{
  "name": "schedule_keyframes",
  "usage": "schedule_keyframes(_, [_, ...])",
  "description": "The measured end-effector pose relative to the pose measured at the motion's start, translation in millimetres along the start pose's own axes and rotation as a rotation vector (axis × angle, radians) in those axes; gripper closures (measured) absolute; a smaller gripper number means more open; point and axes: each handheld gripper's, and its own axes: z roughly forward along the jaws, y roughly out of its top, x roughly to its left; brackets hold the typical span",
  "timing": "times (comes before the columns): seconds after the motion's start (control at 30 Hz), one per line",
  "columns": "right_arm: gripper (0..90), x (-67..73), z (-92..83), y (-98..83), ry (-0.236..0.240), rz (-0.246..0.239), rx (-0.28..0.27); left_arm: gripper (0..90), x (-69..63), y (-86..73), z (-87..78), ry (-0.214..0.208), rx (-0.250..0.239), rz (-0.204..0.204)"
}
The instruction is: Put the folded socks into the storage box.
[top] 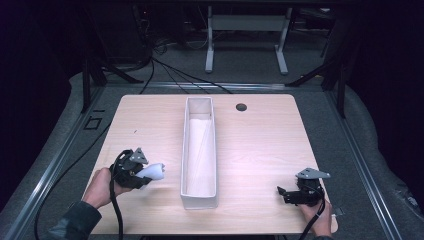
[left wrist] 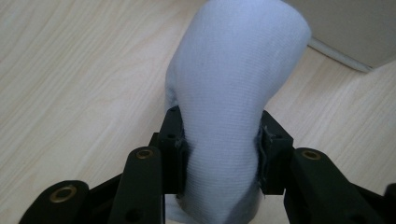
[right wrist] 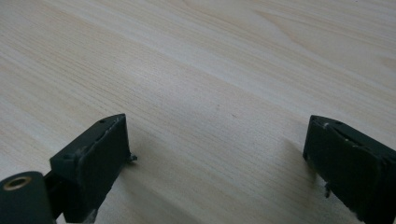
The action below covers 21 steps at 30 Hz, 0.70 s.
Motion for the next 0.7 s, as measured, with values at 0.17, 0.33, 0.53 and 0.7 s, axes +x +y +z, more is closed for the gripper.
schedule_keyframes(0.17, [6.6, -0.1, 0.2, 0.2, 0.001, -0.001, -0.001, 61.4, 5.3, 4.7, -11.3, 0.004, -0.016, 0.000])
schedule_keyframes(0.33, [6.5, -0.2, -0.2, 0.6, 0.002, -0.003, 0.008, 61.4, 9.9, 14.1, -26.2, 0.012, -0.030, 0.012])
schedule_keyframes(0.53, [6.5, -0.3, -0.2, 0.6, 0.002, -0.003, 0.009, 61.4, 10.7, 24.4, -37.5, 0.018, -0.037, 0.033])
schedule_keyframes(0.7, [6.5, -0.3, -0.1, 0.6, 0.002, -0.003, 0.008, 61.4, 10.6, 33.5, -45.5, 0.022, -0.039, 0.053])
